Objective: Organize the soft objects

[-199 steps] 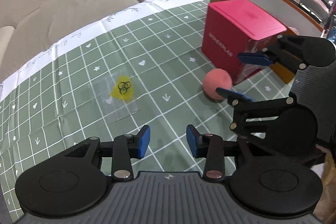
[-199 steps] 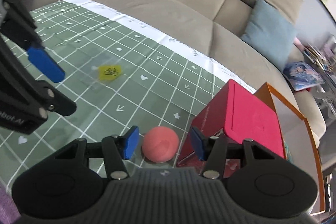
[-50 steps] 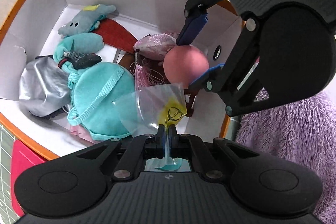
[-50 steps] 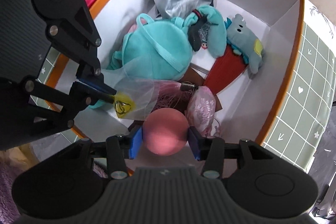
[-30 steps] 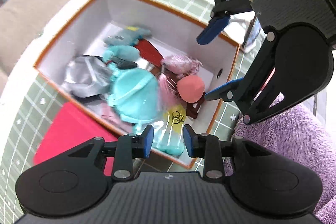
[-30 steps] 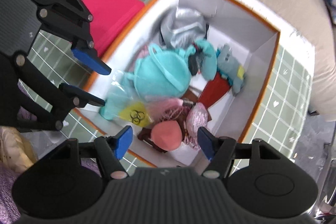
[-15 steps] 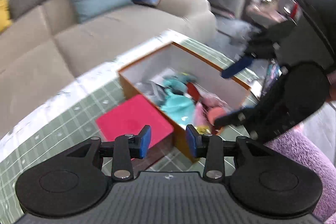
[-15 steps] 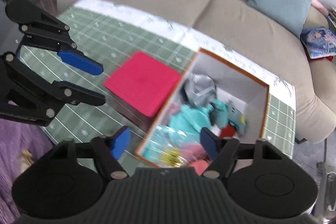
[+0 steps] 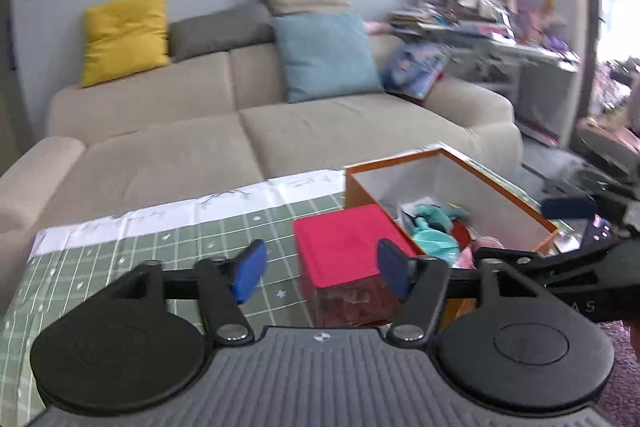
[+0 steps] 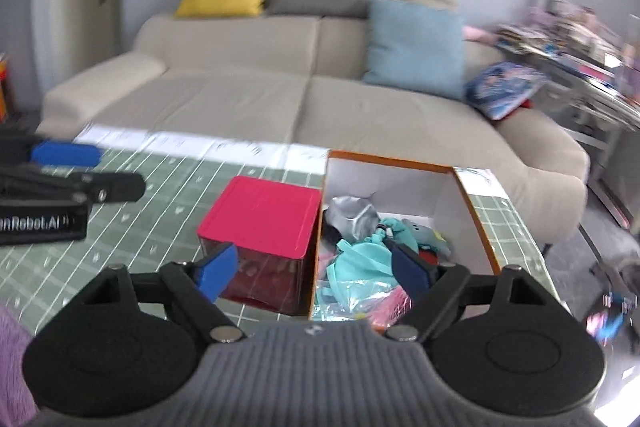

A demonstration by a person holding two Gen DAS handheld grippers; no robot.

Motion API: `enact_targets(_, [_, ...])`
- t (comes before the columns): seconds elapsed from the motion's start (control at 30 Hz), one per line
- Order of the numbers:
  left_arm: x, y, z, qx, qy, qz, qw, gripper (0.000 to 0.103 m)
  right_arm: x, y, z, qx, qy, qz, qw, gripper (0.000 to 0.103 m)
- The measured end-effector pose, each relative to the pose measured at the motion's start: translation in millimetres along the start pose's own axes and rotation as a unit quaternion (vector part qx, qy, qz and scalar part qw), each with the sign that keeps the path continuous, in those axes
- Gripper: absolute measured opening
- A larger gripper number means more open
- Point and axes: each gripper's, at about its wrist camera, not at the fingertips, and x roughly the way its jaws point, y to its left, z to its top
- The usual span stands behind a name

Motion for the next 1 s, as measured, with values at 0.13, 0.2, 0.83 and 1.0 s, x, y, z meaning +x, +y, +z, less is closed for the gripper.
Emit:
enact_targets(0.13, [-2, 0, -27, -0.019, 0.01, 0.022, 0.9995, 0.087, 1, 11, -23, 0.028, -0.011, -0.039, 0.999, 0.091])
enact_targets(0.2, [3, 0, -40, -0.029, 0.023, 0.032, 0.9988, 0.087, 5, 14, -34, 0.036, -0.002, -0.053, 0.998, 0.092])
enact_targets(0.83, [7, -2, -79, -0.042, 0.061, 0.059, 0.9954, 0.089, 25, 20, -71, 0.044, 0.023, -0.083, 0.995, 0.096])
enact_targets(1.0, [7, -3, -79, -0.035, 0.067, 0.068, 0.9948, 0.089, 24, 24, -72, 0.035, 0.022, -0.08, 0.996, 0.097])
